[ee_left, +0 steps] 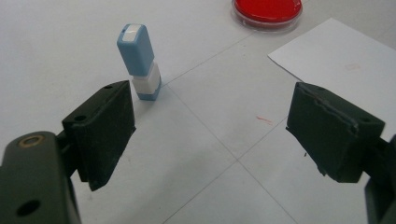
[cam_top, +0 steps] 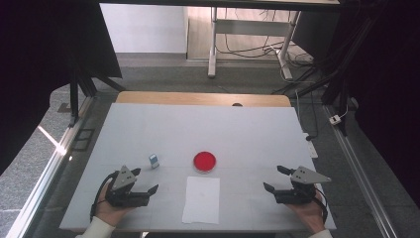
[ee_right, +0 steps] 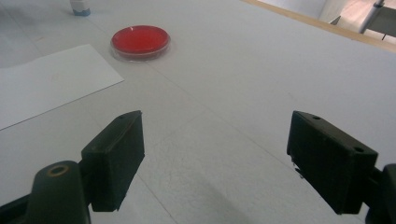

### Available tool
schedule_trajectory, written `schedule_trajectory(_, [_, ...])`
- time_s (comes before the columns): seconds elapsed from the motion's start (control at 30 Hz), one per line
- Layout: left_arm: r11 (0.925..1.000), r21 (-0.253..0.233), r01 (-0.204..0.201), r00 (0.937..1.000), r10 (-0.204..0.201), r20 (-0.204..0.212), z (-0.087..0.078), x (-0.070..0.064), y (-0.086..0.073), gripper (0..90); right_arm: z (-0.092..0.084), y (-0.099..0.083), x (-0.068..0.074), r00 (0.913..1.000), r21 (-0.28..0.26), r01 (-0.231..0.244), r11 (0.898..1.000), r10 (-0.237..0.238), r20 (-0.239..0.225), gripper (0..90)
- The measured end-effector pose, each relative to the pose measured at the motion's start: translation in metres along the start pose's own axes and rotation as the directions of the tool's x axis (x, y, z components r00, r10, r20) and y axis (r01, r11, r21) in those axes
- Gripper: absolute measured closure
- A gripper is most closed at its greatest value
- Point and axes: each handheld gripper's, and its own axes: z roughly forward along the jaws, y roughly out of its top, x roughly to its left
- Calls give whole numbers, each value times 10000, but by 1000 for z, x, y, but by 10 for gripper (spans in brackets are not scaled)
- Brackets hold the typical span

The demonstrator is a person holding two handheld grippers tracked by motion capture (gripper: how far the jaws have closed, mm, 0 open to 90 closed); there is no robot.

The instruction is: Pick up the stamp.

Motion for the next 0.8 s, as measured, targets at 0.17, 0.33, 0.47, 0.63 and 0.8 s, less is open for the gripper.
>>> schedule_trajectory(0.17, [9999,23,119,9999,-119,39,-1,2,-2,157,4,1,-3,10000,-53,-52,10000,52,0,199])
schedule_trajectory(0.33, [9999,-17,105,9999,-105,-23,-1,1,-2,165,8,2,-2,9999,40,-64,10000,65,-151,226])
schedule_trajectory(0.47, [10000,-41,59,10000,-59,45,-1,1,-2,165,7,3,-1,9999,61,-4,10000,5,-139,231])
schedule_trajectory(0.63, [10000,-50,4,9999,-3,162,-1,2,1,174,5,2,2,10000,120,7,9999,-7,-68,244])
schedule_trajectory(0.8, [9999,-143,-45,9997,48,221,-3,2,2,174,5,1,3,10000,119,39,9999,-39,-13,251])
